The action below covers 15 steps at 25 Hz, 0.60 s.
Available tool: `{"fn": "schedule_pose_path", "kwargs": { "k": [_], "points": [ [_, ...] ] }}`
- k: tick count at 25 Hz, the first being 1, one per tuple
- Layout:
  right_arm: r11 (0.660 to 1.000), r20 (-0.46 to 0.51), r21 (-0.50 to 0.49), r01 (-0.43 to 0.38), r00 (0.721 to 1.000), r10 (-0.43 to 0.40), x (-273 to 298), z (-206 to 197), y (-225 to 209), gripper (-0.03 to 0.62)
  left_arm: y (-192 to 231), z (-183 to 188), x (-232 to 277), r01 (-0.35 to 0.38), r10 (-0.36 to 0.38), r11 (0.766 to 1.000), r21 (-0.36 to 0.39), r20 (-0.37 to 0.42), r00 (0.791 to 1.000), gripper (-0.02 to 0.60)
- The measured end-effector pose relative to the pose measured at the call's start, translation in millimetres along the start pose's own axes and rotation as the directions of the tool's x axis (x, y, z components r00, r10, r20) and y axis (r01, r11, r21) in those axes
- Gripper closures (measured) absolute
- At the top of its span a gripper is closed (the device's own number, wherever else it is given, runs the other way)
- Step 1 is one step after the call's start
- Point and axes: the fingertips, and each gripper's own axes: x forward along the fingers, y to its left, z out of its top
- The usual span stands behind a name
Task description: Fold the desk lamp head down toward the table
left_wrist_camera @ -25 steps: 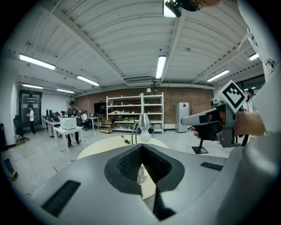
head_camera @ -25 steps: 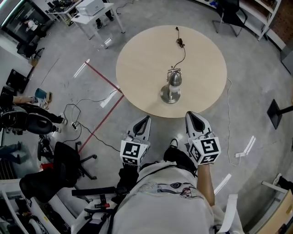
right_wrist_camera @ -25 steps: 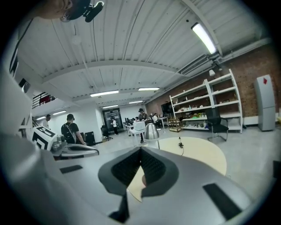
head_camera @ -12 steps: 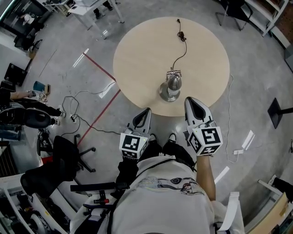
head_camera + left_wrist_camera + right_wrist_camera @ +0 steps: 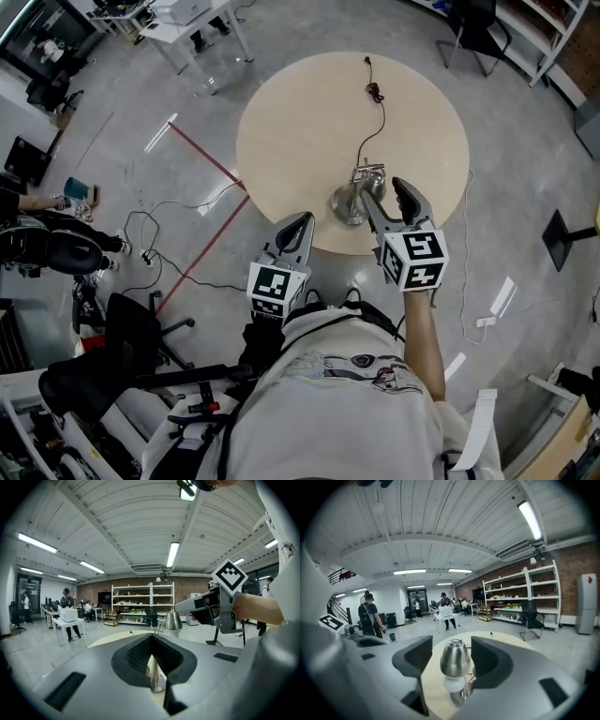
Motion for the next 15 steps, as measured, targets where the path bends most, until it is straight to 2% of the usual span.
{"fn": "schedule_pose_path", "kwargs": {
  "k": [9,15],
  "points": [
    [0.996,-0.166,-0.047,0.074,0.983,-0.081,35,-16,-8,0.352,24,9,5,-0.002,0.002,1.0,-0.011,0.014,1.0,0.578],
    [0.994,-0.162,-0.033,0.101,0.981,-0.105,36,-16,-9,0.352,30,5,9,0.003,-0.003,0.999,-0.033,0.005,1.0,0.578]
  ]
}}
